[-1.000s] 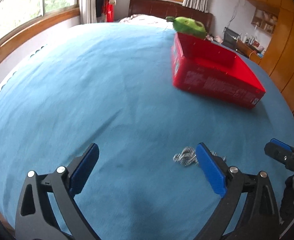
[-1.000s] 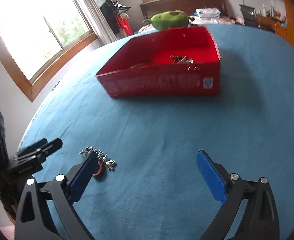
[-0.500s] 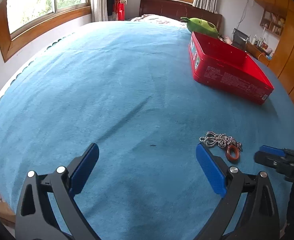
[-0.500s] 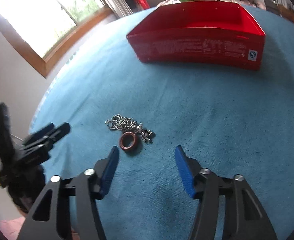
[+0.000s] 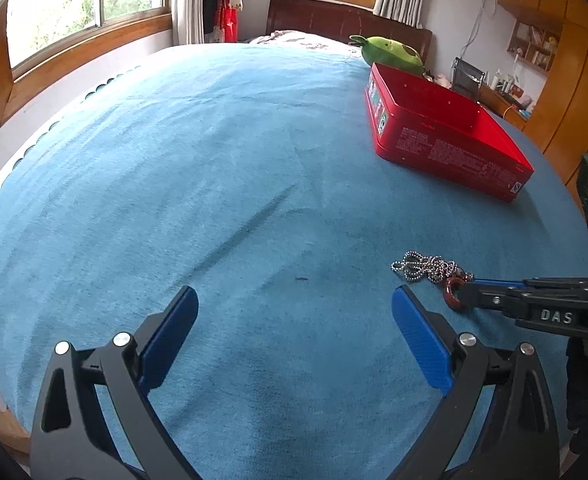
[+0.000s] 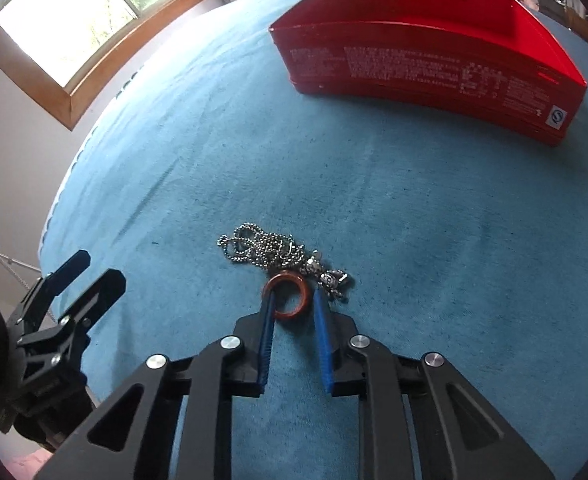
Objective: Organize jewelry
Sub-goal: 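Close the right tool on the red ring, then grasp the silver chain with the left tool while the right tool holds the red ring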
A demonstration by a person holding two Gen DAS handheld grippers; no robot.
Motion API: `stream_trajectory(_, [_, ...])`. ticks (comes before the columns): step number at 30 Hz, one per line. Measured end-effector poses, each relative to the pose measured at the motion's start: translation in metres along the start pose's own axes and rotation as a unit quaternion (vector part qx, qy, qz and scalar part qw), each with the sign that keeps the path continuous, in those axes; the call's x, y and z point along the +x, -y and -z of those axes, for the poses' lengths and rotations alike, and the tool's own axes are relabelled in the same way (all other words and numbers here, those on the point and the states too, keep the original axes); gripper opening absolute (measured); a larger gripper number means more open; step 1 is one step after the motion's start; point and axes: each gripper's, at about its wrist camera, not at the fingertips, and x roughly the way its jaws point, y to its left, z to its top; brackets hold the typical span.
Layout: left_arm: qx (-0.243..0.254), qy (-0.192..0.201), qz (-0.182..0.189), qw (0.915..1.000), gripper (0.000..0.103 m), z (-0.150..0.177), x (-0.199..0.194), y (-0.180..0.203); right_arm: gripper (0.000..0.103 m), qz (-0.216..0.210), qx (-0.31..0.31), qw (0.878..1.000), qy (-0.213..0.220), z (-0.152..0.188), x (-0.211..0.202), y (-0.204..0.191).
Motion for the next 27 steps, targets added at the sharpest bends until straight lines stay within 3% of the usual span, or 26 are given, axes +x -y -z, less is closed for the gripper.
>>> stream_trajectory(2, [0.001,-0.001,0.002,1.0,0.097,0.0,0.002,0.001,0.013,0.012,-0.006,1.0,-0.002,-0.006,0.009,-0.007])
stream_trajectory(7, [0.002,-0.008,0.004,1.0,0.097,-0.001,0.008,0.001,0.011,0.013,-0.018,1.0,0.001,-0.009,0.015,-0.012])
stream_trajectory(16, [0.016,-0.025,0.009,0.9995,0.097,-0.009,0.019,0.016,0.009,-0.004,0.013,0.999,0.029,-0.002,-0.012,0.021])
stream_trajectory(22, [0.028,-0.071,0.029,0.9966,0.097,-0.019,0.038,0.045,0.009,0.011,0.04,0.998,0.048,0.009,-0.032,0.057])
stream_trajectory(27, [0.019,-0.116,0.069,0.9907,0.096,-0.025,0.057,0.069,0.009,0.013,0.05,0.997,0.06,0.016,-0.045,0.081])
